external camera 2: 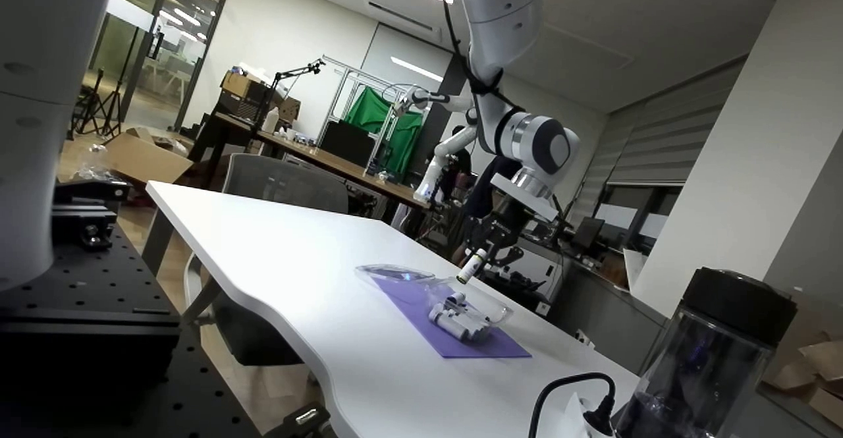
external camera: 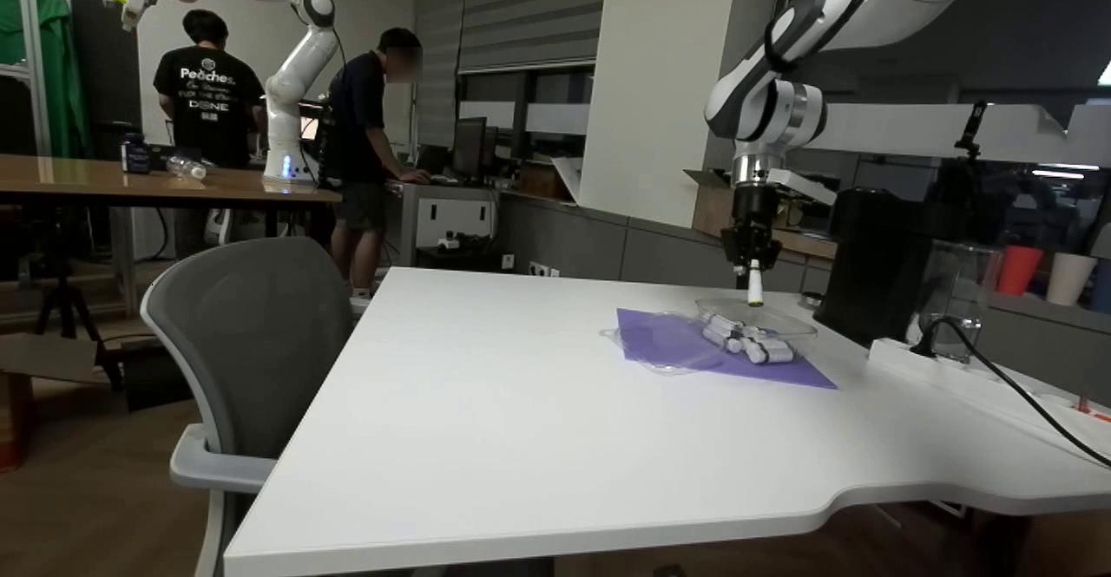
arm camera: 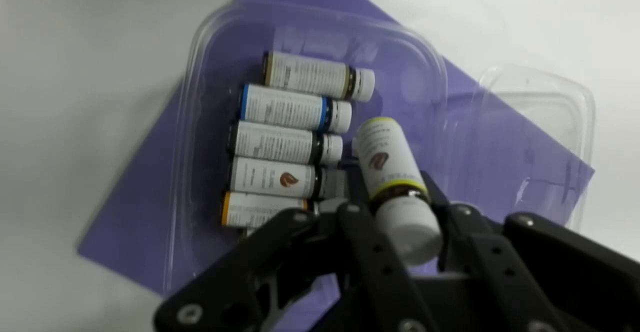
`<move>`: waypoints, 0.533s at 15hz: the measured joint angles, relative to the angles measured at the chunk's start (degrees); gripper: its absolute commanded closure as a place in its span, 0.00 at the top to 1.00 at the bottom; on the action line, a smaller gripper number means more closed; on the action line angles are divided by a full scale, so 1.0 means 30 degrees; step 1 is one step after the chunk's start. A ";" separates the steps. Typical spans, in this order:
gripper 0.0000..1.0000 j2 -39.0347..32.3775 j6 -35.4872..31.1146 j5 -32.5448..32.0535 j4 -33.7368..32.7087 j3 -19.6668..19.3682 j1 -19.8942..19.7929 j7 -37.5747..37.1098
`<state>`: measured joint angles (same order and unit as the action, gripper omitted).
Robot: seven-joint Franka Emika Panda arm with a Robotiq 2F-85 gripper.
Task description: Pick the bottle on the table and put it in the box
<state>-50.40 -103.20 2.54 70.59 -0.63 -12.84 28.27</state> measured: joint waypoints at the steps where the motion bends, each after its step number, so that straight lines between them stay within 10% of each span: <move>1: 0.53 0.0087 0.0270 0.0000 0.0327 -0.0031 -0.0228 -0.0024; 8: 0.98 0.1033 -0.1942 0.0332 0.2387 0.0007 -0.0873 -0.0096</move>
<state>-47.30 -109.02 3.53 77.75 -0.61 -15.45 27.99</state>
